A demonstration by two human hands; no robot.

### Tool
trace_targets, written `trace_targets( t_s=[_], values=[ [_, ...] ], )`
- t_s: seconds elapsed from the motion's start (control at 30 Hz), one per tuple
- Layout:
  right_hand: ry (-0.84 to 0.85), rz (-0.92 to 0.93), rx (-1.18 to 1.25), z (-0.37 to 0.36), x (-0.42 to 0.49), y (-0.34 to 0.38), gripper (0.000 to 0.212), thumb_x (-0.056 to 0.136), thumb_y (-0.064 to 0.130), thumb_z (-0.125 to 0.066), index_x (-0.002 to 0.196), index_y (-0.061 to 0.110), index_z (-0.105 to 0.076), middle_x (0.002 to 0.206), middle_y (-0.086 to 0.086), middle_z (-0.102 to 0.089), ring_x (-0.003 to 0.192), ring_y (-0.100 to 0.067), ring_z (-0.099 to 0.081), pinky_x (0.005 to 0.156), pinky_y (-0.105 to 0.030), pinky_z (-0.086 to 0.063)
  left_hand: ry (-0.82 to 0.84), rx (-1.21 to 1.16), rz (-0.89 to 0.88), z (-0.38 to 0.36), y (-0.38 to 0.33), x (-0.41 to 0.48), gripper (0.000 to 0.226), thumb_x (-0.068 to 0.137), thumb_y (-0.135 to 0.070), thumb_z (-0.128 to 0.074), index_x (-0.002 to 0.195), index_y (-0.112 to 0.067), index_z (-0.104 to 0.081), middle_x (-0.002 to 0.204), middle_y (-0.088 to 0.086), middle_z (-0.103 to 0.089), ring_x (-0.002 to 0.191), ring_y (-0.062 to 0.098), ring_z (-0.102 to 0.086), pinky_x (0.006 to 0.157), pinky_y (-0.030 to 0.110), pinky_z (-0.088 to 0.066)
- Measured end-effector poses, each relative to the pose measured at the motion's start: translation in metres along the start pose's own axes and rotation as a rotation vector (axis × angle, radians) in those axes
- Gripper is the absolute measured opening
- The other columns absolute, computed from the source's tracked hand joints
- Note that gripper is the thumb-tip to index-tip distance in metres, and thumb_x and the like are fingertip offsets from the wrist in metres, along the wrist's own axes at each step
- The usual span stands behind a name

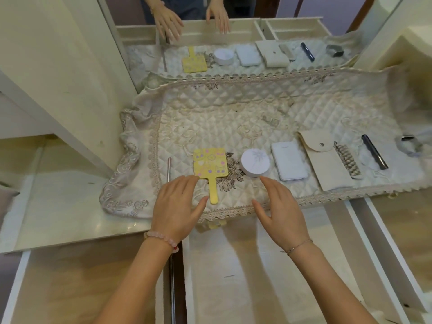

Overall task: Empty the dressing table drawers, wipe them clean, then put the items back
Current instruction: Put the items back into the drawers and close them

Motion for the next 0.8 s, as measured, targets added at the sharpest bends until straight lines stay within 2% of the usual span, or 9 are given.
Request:
trace_targets(
  t_s=[0.37, 0.47, 0.57, 0.67, 0.8],
  values=[
    [0.009, 0.024, 0.039, -0.010, 0.018, 0.008, 0.059, 0.086, 0.043, -0.038, 0.135, 0.010, -0.044, 0.131, -0.007, -0.053, 0.121, -0.023, -0.049, 0.102, -0.034, -0.038, -0.020, -0.019, 0.066, -0.013, 0.019, 0.000, 0.055, 0.088, -0.049, -0.037, 0.122, -0.011, -0.057, 0.116, 0.005, -0.063, 0.109, 0.025, -0.058, 0.092, 0.040, -0.044],
    [0.000, 0.047, 0.056, -0.012, 0.024, 0.012, 0.054, 0.088, 0.037, -0.046, 0.134, 0.010, -0.044, 0.130, -0.007, -0.054, 0.121, -0.022, -0.048, 0.102, -0.030, -0.035, -0.029, -0.093, 0.116, -0.018, 0.015, -0.002, 0.055, 0.086, -0.047, -0.039, 0.122, -0.009, -0.057, 0.115, 0.007, -0.063, 0.108, 0.027, -0.058, 0.090, 0.039, -0.044],
    [0.004, 0.022, 0.099, -0.009, 0.028, 0.007, 0.050, 0.091, 0.030, -0.055, 0.135, 0.010, -0.043, 0.132, -0.007, -0.052, 0.124, -0.021, -0.045, 0.102, -0.026, -0.032, 0.037, -0.302, 0.258, -0.035, 0.006, 0.003, 0.041, 0.089, -0.033, -0.054, 0.124, -0.011, -0.054, 0.114, 0.004, -0.059, 0.109, 0.023, -0.053, 0.090, 0.035, -0.043],
    [0.003, -0.060, 0.167, -0.004, 0.027, -0.008, 0.052, 0.091, 0.029, -0.055, 0.138, 0.013, -0.040, 0.138, -0.004, -0.046, 0.129, -0.018, -0.039, 0.103, -0.024, -0.029, 0.075, -0.571, 0.517, -0.055, 0.005, 0.012, 0.036, 0.087, -0.026, -0.062, 0.118, -0.011, -0.054, 0.104, 0.001, -0.055, 0.101, 0.019, -0.054, 0.084, 0.027, -0.044],
    [-0.001, -0.132, 0.209, 0.003, 0.022, -0.024, 0.052, 0.092, 0.033, -0.053, 0.139, 0.016, -0.038, 0.142, 0.000, -0.043, 0.131, -0.014, -0.037, 0.101, -0.023, -0.028, 0.067, -0.534, 0.644, -0.066, 0.004, 0.025, 0.039, 0.081, -0.034, -0.069, 0.108, -0.008, -0.057, 0.100, 0.003, -0.057, 0.095, 0.020, -0.055, 0.079, 0.029, -0.046]
  ],
)
Point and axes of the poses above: each hand's wrist, its own x-axis towards the middle knuckle, its own z-axis out of the back of the hand, y = z × x, the point moved 5 cm from there along x, towards the middle knuckle
